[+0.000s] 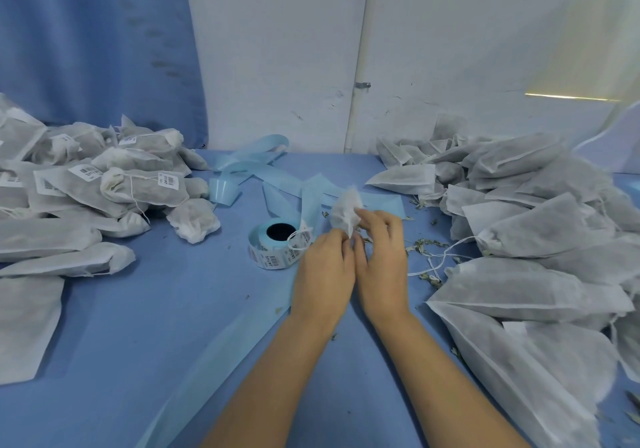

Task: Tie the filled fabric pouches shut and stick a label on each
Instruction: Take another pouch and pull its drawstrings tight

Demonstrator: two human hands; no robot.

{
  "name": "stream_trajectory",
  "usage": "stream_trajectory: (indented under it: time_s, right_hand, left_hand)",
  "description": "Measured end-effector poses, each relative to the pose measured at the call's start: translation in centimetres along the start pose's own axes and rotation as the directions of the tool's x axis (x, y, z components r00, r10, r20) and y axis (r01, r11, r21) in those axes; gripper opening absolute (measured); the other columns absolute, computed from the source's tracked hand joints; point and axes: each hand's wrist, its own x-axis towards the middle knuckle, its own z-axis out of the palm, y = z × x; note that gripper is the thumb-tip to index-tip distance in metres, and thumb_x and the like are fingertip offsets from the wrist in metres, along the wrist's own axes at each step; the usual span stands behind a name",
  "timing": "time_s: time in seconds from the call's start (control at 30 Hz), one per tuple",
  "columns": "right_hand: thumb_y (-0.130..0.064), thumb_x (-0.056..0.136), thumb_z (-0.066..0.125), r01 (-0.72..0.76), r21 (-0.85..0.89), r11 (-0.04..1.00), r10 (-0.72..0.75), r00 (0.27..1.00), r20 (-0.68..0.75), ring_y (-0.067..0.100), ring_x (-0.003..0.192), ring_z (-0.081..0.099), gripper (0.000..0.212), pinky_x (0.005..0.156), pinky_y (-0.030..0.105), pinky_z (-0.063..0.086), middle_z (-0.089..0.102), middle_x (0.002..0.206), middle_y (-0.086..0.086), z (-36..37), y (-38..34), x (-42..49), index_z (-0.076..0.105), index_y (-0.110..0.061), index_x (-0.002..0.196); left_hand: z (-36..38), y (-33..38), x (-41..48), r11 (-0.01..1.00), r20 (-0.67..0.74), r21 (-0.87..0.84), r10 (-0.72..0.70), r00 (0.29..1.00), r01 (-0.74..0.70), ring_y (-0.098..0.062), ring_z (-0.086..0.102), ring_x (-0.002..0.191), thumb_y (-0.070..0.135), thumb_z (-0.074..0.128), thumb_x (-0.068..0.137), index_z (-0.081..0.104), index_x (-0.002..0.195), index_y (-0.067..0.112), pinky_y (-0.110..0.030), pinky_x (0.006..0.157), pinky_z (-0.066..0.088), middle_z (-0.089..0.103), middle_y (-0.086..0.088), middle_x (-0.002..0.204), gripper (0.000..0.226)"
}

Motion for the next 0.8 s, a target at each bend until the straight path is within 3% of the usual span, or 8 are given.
stream_trajectory:
  time_s: [0.13,0.23,0.33,0.43,0.53,0.63,0.73,0.8]
  right_hand:
    - [0.005,0.094,0.048,-0.141,0.277,0.951,0.138,0.990,0.031,-0.007,0.108,0.055,0.047,0.084,0.004,0.040,0.050,0.123,-0.010,0.0,-1.0,-0.2,0.046,-0.033,0.122]
    - [-0.008,0.094,0.055,-0.295,0.289,0.911,0.314,0.949,-0.021,-0.007,0.083,0.056,0.023,0.072,0.011,0.041,0.060,0.099,-0.008,0.0,-0.8,-0.1,0.052,-0.031,0.097]
    - [-0.015,0.092,0.056,-0.490,0.255,0.834,0.461,0.872,0.165,0.009,0.068,0.056,0.020,0.068,0.027,0.042,0.064,0.070,-0.006,0.0,-0.5,-0.1,0.063,-0.016,0.073]
    - [-0.009,0.089,0.058,-0.573,0.382,0.725,0.488,0.819,0.300,0.016,0.068,0.059,0.018,0.067,0.031,0.048,0.067,0.072,0.014,0.1,-0.7,0.1,0.068,0.000,0.078]
    - [-0.003,0.086,0.060,-0.606,0.454,0.653,0.518,0.795,0.315,0.015,0.064,0.061,0.013,0.060,0.020,0.050,0.066,0.074,0.019,0.0,-1.0,0.3,0.069,0.003,0.079]
    - [-0.001,0.083,0.061,-0.662,0.489,0.568,0.595,0.741,0.313,0.019,0.070,0.054,0.014,0.067,0.028,0.045,0.060,0.072,0.015,0.0,-1.0,0.6,0.069,-0.002,0.072]
    - [-0.002,0.081,0.062,-0.707,0.517,0.482,0.654,0.683,0.325,0.021,0.069,0.051,0.011,0.064,0.031,0.042,0.059,0.070,0.011,-0.2,-1.1,0.9,0.069,-0.002,0.072]
    - [-0.002,0.080,0.062,-0.722,0.537,0.437,0.673,0.658,0.338,0.019,0.066,0.053,0.010,0.061,0.030,0.042,0.061,0.068,0.010,-0.2,-1.1,1.0,0.069,0.000,0.073]
  left_hand:
    - [0.2,0.1,0.3,0.874,0.100,-0.397,-0.263,0.960,0.281,-0.016,0.061,0.083,0.008,0.047,0.094,0.064,0.107,0.011,-0.018,0.068,0.044,0.065,-0.003,0.088,0.022]
    - [0.3,-0.1,0.6,0.736,0.157,-0.580,-0.320,0.934,0.349,-0.007,0.049,0.052,0.003,0.043,0.092,0.061,0.108,0.012,-0.018,0.053,0.040,0.054,0.000,0.065,0.026]
    - [0.3,-0.3,0.7,0.718,0.174,-0.605,-0.303,0.937,0.344,-0.002,0.044,0.044,0.002,0.042,0.091,0.059,0.104,0.020,-0.014,0.047,0.036,0.049,0.007,0.056,0.028]
    - [0.3,-0.4,0.5,0.737,0.193,-0.596,-0.255,0.948,0.319,0.003,0.048,0.045,-0.001,0.042,0.090,0.058,0.091,0.029,-0.013,0.049,0.037,0.052,0.012,0.056,0.034]
    - [0.4,-0.6,0.5,0.754,0.202,-0.579,-0.235,0.951,0.310,0.001,0.047,0.047,-0.002,0.041,0.088,0.059,0.088,0.030,-0.016,0.051,0.036,0.051,0.014,0.050,0.037]
    - [0.5,-0.6,0.5,0.741,0.230,-0.576,-0.257,0.939,0.344,0.001,0.045,0.047,-0.002,0.042,0.088,0.059,0.088,0.031,-0.019,0.049,0.034,0.049,0.011,0.053,0.038]
    - [0.5,-0.1,0.5,0.692,0.299,-0.597,-0.276,0.913,0.405,0.001,0.043,0.043,-0.001,0.042,0.089,0.060,0.103,0.032,-0.046,0.051,0.042,0.050,-0.018,0.061,0.040]
    - [0.4,-0.2,0.6,0.658,0.342,-0.620,-0.263,0.902,0.427,0.000,0.041,0.038,0.000,0.041,0.091,0.058,0.112,0.032,-0.032,0.040,0.042,0.055,-0.006,0.050,0.041]
